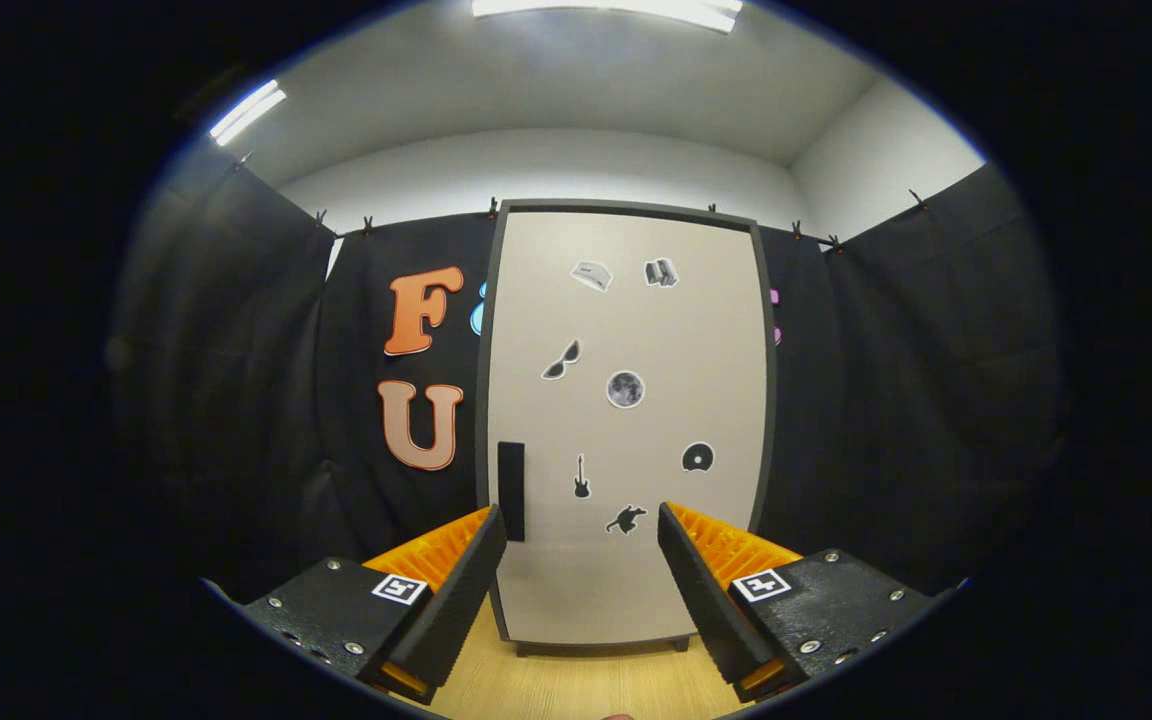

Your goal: Open the shoe cabinet door, grab the shoes and put them into the shoe cabinet, then close the shoe cabinet door.

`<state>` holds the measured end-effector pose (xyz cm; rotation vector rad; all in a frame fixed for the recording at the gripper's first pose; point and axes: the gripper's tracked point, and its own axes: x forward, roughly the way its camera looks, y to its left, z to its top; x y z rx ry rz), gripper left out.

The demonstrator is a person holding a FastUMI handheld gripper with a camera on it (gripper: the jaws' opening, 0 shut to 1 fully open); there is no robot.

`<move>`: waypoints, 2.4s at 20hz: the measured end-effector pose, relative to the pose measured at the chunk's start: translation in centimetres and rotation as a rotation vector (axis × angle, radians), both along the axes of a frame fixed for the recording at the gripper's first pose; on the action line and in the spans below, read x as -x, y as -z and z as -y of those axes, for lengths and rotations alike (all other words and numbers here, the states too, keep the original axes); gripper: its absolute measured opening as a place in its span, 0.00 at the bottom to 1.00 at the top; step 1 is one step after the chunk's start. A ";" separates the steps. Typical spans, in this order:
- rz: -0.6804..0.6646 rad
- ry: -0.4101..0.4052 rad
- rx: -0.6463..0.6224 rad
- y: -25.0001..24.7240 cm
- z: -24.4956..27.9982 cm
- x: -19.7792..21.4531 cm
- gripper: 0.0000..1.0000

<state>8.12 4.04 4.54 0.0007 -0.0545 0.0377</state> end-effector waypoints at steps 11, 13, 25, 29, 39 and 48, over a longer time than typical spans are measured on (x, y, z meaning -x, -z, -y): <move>0.008 0.093 -0.016 -1.3 4.4 9.0 0.95; 0.006 0.098 -0.012 -1.1 4.7 9.3 0.95; -0.016 0.069 -0.019 -0.3 4.2 9.9 0.95; -0.023 0.075 -0.006 0.0 4.2 9.6 0.95; -0.024 0.078 -0.007 0.0 4.5 9.9 0.95; -0.021 0.072 -0.012 -0.1 4.4 10.2 0.95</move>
